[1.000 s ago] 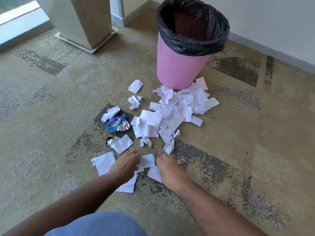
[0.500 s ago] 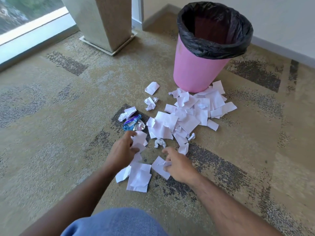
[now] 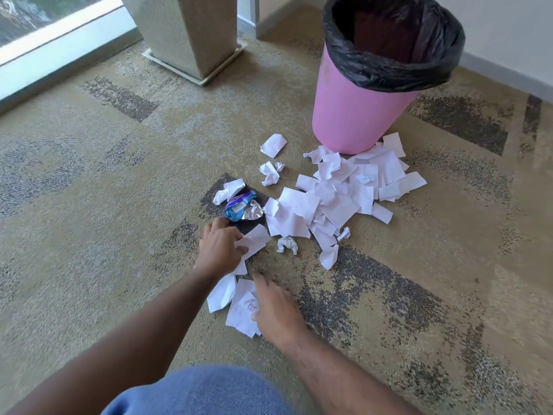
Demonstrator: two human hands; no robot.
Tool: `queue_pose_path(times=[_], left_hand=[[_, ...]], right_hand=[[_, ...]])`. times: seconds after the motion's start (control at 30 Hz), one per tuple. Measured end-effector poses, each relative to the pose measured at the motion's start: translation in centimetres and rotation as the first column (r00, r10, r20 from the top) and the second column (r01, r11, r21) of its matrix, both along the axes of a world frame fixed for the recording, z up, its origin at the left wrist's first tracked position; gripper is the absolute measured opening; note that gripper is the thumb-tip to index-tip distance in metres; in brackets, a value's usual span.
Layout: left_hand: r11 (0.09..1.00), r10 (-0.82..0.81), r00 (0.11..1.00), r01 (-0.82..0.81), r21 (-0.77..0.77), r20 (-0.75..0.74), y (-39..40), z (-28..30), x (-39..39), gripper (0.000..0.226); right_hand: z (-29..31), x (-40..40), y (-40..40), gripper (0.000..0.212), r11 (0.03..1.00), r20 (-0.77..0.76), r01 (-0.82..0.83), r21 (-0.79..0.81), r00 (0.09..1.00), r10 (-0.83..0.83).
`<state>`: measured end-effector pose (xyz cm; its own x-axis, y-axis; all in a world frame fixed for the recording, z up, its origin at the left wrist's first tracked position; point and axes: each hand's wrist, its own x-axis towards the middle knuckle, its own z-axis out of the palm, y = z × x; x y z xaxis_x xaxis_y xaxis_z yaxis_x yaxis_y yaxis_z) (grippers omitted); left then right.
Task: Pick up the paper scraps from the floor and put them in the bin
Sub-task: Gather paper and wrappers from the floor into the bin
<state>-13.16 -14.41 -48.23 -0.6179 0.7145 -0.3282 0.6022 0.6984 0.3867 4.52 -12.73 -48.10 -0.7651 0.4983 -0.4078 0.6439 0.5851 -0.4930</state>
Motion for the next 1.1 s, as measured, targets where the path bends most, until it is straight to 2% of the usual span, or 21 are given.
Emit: queue_pose_path(times=[0.1,0.23,0.37,0.47,0.57,0.73,0.83,0.97,1.1], left_hand=[[0.999,-0.032,0.999,0.032,-0.01,-0.038,0.2,-0.5,0.7,0.029],[0.997,-0.059,0.996,0.062,0.054,-0.062,0.1,-1.0,0.8,0.024],[0.996,-0.065,0.998,0.066,0.063,-0.028,0.4,-0.8,0.6,0.019],[0.997,-0.062,0.998,0.061,0.048,0.014,0.7,-0.5,0.7,0.018],[0.999,-0.034,0.998,0.031,0.037,0.061,1.0,-0.1,0.9,0.028],[0.995,0.081,0.98,-0.091,0.045,0.181,1.0,0.4,0.4,0.037],[0.993,0.104,0.978,-0.112,0.035,0.183,0.8,1.0,-0.4,0.032],[0.989,0.127,0.964,-0.142,0.047,0.235,-0.7,1.9,-1.6,0.012],[0.962,0.213,0.888,-0.262,0.069,0.408,-2.8,2.5,-2.1,0.007]], right_hand=[[-0.1,0.0,-0.4,0.076,0.998,-0.014,-0.005,0.064,1.0,0.006],[0.3,-0.1,-0.4,0.055,0.995,-0.022,0.046,0.091,0.999,-0.044],[0.4,-0.4,-0.4,0.055,0.991,-0.02,0.012,0.132,1.0,-0.01],[0.4,-0.4,-0.3,0.053,0.988,-0.03,-0.018,0.152,0.999,0.023],[0.6,-0.3,0.1,0.043,0.988,-0.058,-0.016,0.155,0.998,0.025],[0.6,-0.4,1.0,0.033,0.985,-0.07,0.01,0.173,0.998,0.002],[0.5,-0.5,2.5,0.028,0.977,-0.092,0.039,0.208,0.996,-0.02],[1.1,-1.1,5.6,0.02,0.946,-0.123,0.087,0.312,0.991,-0.051],[1.8,-2.2,8.9,0.016,0.912,-0.107,0.138,0.386,0.989,-0.105]])
